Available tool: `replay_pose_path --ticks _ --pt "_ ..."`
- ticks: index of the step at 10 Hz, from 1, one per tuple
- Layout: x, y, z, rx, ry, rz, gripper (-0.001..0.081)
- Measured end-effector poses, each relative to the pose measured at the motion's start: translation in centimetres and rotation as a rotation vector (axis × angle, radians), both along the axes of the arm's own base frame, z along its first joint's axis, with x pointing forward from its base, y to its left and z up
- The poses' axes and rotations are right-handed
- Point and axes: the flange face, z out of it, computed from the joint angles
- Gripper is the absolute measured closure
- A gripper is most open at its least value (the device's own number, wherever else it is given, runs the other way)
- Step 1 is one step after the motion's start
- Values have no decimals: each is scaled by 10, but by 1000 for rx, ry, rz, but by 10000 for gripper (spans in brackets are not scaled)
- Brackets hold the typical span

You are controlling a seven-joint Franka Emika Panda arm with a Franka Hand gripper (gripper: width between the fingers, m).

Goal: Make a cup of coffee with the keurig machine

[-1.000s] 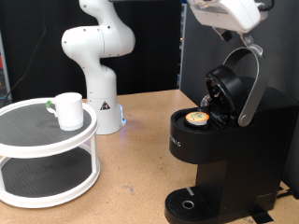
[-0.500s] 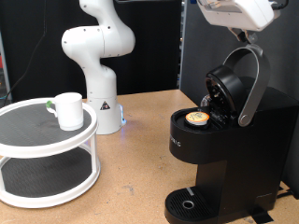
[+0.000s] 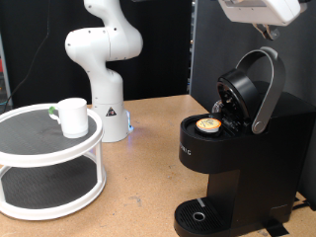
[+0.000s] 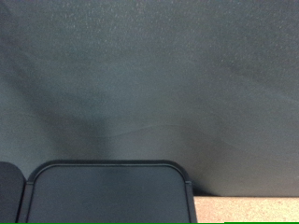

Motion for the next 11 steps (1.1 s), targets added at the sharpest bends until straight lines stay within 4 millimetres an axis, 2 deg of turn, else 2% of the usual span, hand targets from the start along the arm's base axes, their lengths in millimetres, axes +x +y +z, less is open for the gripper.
replay_pose_path --ticks 3,6,8,11 --pt "3 12 -12 -23 11 -4 804" --pt "6 14 -18 -25 17 -4 804" --pt "7 10 -17 -25 11 -3 804" --pt "7 -8 -13 -35 12 14 804"
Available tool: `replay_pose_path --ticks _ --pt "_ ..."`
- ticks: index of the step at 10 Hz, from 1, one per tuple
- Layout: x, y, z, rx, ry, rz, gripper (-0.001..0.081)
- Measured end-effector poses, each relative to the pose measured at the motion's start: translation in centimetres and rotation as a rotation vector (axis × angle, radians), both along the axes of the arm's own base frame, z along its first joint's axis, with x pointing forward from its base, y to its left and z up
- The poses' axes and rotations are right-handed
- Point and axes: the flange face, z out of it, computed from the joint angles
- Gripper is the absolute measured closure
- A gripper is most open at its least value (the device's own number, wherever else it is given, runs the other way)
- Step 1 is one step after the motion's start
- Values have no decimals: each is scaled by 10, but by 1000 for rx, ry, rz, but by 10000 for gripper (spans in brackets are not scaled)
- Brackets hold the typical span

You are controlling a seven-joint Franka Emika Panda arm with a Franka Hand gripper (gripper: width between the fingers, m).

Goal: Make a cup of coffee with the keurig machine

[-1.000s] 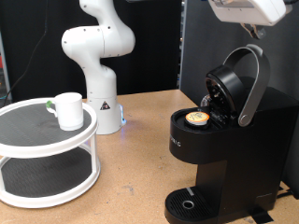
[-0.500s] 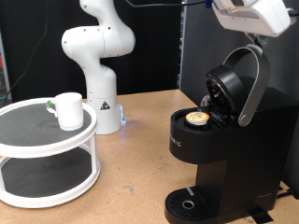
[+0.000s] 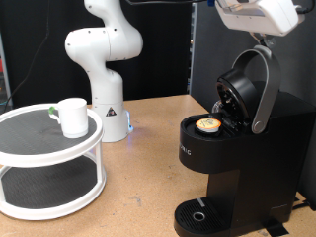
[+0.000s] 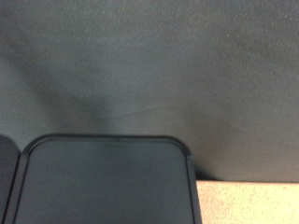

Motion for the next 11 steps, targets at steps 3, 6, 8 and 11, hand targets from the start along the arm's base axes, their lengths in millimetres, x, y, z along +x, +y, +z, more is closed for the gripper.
replay_pose_path --ticks 3,6,8,11 --pt "0 -23 2 -46 35 15 804" --pt "1 -55 1 -132 53 32 804" --pt "1 -79 -7 -186 70 36 804" --pt "2 -103 -21 -244 94 25 804"
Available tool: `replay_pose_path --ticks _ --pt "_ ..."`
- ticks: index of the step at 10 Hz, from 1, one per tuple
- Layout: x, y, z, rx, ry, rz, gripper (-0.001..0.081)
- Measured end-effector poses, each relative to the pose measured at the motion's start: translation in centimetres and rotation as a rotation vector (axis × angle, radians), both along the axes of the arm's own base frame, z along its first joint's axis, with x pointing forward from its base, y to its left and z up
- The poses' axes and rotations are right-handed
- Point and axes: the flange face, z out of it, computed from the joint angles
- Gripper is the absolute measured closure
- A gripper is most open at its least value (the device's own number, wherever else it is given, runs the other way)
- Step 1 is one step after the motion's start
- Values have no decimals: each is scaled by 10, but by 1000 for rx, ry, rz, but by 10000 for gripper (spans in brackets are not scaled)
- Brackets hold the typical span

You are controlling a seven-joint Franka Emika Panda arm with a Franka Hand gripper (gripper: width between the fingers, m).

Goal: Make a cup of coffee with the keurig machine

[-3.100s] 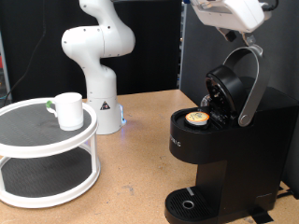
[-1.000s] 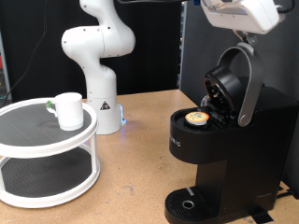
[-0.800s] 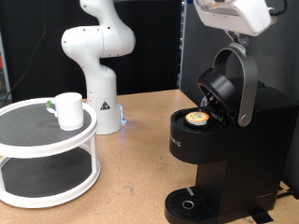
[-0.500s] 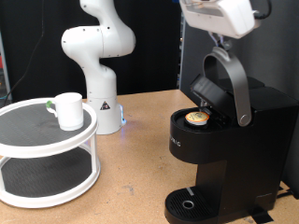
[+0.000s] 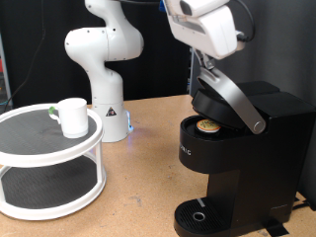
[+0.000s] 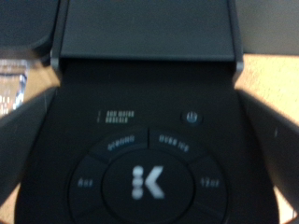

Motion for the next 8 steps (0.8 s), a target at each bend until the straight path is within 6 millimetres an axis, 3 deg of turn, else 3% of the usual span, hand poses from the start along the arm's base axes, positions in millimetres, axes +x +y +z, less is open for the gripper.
replay_pose_path --ticks 3,8 --pt "3 -15 -17 -51 9 -21 804" --pt "17 -39 -83 -156 45 -105 804"
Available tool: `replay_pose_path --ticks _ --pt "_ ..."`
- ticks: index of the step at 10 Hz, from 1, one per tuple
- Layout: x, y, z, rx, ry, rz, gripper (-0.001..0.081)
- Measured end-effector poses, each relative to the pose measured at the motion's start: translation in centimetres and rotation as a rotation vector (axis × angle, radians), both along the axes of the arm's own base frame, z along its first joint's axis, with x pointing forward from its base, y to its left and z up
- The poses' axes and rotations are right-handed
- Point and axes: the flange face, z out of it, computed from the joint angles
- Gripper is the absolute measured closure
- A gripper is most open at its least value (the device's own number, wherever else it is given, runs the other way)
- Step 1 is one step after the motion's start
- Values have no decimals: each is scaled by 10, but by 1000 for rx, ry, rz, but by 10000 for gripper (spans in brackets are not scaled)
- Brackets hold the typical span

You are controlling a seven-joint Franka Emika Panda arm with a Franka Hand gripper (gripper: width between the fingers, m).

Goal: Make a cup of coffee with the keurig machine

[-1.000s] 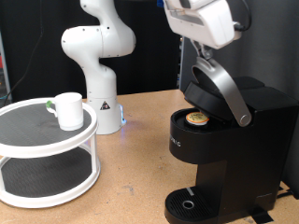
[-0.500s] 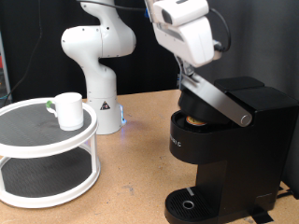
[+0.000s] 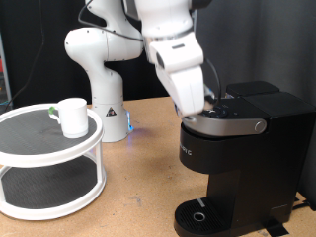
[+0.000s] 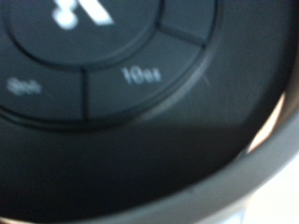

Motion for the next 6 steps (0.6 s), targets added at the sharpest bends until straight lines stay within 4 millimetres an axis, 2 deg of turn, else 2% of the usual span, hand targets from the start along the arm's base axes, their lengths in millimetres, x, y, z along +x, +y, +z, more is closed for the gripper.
replay_pose_path --ticks 1,6 --pt "3 -2 -17 -3 6 -8 804" --pt "8 -5 -20 -3 -11 -7 804"
